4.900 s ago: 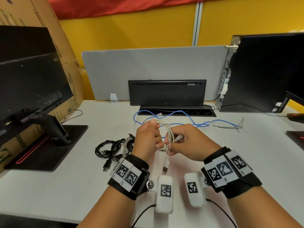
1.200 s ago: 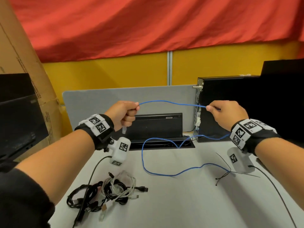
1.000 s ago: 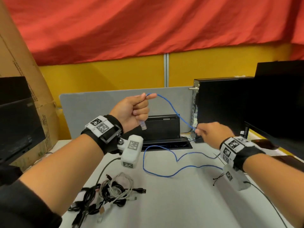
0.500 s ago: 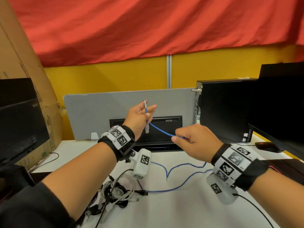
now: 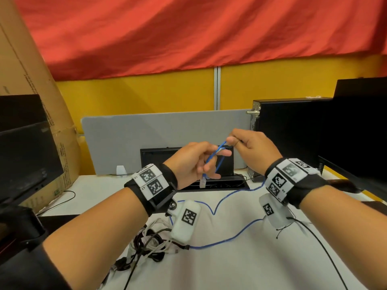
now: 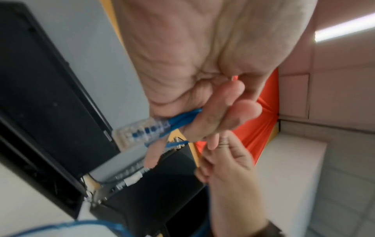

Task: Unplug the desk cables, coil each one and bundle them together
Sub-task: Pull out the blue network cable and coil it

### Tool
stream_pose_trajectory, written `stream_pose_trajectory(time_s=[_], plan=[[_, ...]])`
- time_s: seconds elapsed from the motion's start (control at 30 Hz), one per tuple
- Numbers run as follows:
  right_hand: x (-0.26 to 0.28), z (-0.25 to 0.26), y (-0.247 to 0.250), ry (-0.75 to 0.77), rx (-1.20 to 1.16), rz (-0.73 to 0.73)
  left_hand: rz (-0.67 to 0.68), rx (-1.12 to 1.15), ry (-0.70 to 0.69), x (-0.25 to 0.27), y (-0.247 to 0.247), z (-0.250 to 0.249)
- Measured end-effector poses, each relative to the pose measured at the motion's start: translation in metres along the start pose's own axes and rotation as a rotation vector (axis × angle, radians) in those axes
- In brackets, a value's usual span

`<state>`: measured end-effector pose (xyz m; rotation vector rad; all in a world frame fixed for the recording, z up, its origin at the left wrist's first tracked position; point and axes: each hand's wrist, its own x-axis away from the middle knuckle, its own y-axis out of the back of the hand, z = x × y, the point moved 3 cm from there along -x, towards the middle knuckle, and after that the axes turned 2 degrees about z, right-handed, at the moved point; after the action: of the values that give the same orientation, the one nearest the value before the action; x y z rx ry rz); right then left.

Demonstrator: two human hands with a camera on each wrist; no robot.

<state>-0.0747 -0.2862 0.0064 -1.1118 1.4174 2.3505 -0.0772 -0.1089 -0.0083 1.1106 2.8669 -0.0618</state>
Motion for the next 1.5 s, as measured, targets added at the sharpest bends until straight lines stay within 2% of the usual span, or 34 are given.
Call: stream_pose_trajectory(time_s=[0.1, 0.23, 0.37, 0.57, 0.73, 0.83, 0.97, 1.1, 1.2, 1.23, 1.37, 1.5], plan=[[0.005, -0.01, -0.019, -0.013, 0.036, 0.026, 0.039, 0.158, -0.073, -0.002, -0.005, -0.002], [0.021, -0.024, -0.047, -0.139, 0.012, 0.14, -0.022, 0.28, -0.203, -0.007, -0.002, -0.008], [0.042, -0.025, -0.071, -0.281, -0.319, 0.291, -0.09, 0.227, -0.291, -0.011, 0.003, -0.011], [0.045, -0.005, -0.071, -0.195, -0.24, 0.242, -0.216, 0.107, -0.341, -0.022, 0.023, -0.003], [0.04, 0.021, -0.056, -0.071, -0.205, 0.361, -0.344, 0.137, -0.391, -0.027, 0.029, -0.003], [0.036, 0.036, -0.047, 0.001, -0.204, 0.4, -0.366, 0.053, -0.379, -0.03, 0.027, -0.005], [0.025, 0.036, -0.023, -0.007, -0.275, 0.303, -0.328, -0.302, -0.277, -0.028, 0.018, -0.003], [0.01, 0.026, 0.001, -0.041, -0.254, 0.172, -0.281, -0.443, -0.148, -0.022, 0.017, 0.002], [0.002, 0.018, 0.009, -0.066, -0.26, 0.106, -0.197, -0.595, -0.082, -0.016, 0.009, -0.002], [0.0, 0.014, 0.011, -0.077, -0.277, 0.068, -0.161, -0.576, -0.055, -0.015, 0.005, -0.002], [-0.004, 0.002, 0.01, -0.097, -0.294, -0.007, 0.018, -0.235, 0.024, -0.01, -0.003, -0.003], [0.003, -0.013, -0.008, -0.147, -0.306, -0.01, 0.127, 0.048, -0.028, -0.005, -0.007, -0.008]])
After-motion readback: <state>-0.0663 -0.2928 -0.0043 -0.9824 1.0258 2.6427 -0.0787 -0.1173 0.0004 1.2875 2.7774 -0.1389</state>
